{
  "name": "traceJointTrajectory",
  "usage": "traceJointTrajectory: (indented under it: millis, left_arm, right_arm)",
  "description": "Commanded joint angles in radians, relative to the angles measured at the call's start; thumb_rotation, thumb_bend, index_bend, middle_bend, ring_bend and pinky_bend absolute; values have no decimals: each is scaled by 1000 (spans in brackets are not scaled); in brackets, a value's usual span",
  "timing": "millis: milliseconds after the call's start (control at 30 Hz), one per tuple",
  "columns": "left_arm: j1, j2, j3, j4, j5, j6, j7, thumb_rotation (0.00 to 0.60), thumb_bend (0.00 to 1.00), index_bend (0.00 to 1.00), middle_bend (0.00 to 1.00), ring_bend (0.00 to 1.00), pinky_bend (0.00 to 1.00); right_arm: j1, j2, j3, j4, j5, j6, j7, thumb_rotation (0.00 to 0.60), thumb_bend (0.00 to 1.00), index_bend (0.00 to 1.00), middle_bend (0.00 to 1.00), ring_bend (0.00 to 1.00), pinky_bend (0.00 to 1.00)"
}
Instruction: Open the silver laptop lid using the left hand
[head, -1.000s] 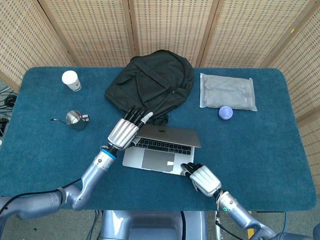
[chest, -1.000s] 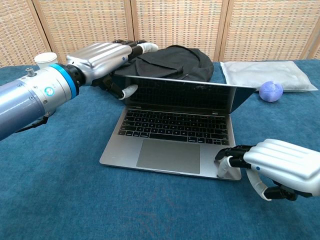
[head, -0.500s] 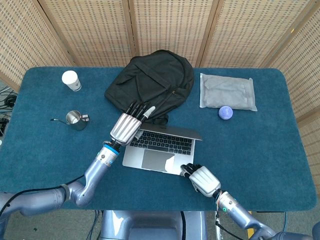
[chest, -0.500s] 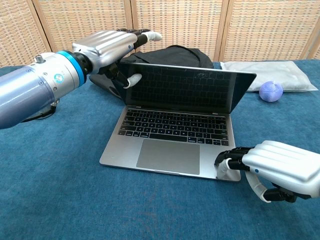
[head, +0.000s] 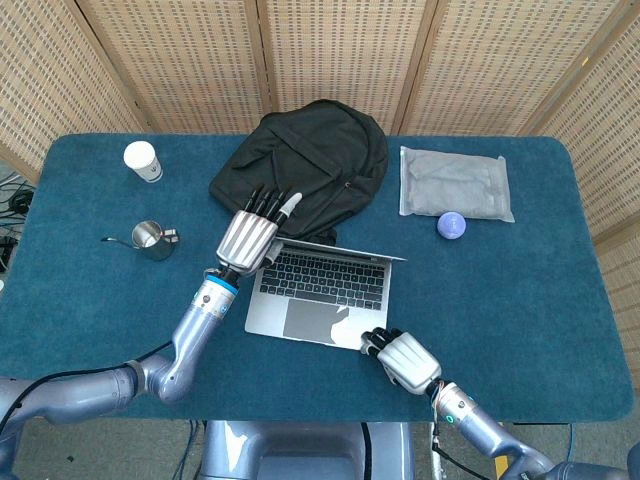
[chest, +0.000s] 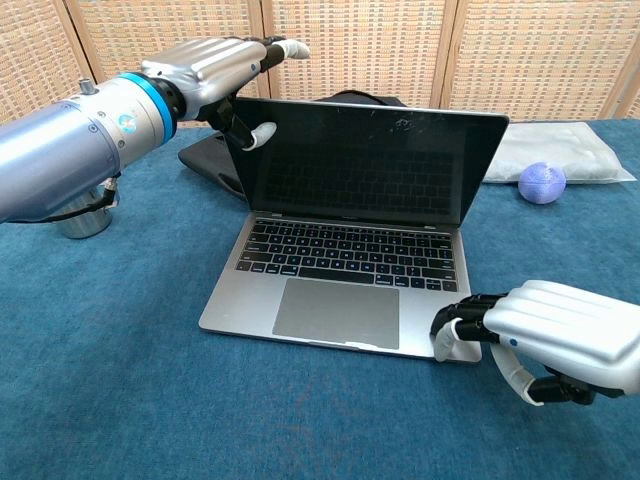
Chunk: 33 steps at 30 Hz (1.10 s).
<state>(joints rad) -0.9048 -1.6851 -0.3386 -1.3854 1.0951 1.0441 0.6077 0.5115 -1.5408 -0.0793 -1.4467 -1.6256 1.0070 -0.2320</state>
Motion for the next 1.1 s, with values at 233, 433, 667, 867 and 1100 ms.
traceJointTrajectory:
  millis: [233, 433, 667, 867, 1100]
  left_arm:
    - [-29, 7, -16, 13, -20, 3, 16, 600, 488, 0, 0, 0, 0]
    - [-41, 0, -21, 31, -52, 3, 18, 600, 489, 0, 0, 0, 0]
    - [-60, 1, -27, 58, -65, 1, 5, 600, 489, 0, 0, 0, 0]
    - [-80, 8, -42, 79, -82, -4, 0, 600, 489, 0, 0, 0, 0]
    - [-112, -11, -62, 144, -112, -20, -19, 600, 488, 0, 0, 0, 0]
  right_arm:
    - [4, -1, -1, 5, -3, 3, -6, 600, 1000, 279, 239, 181, 339]
    - [10, -5, -1, -1, 10, -18, -27, 600, 1000, 280, 257, 183, 339]
    - [18, 0, 2, -11, 32, -41, -44, 600, 1000, 290, 268, 185, 339]
    - [18, 3, -3, -6, 29, -37, -27, 600, 1000, 290, 268, 185, 339]
    - [17, 14, -7, -3, 30, -34, -13, 600, 1000, 290, 268, 185, 339]
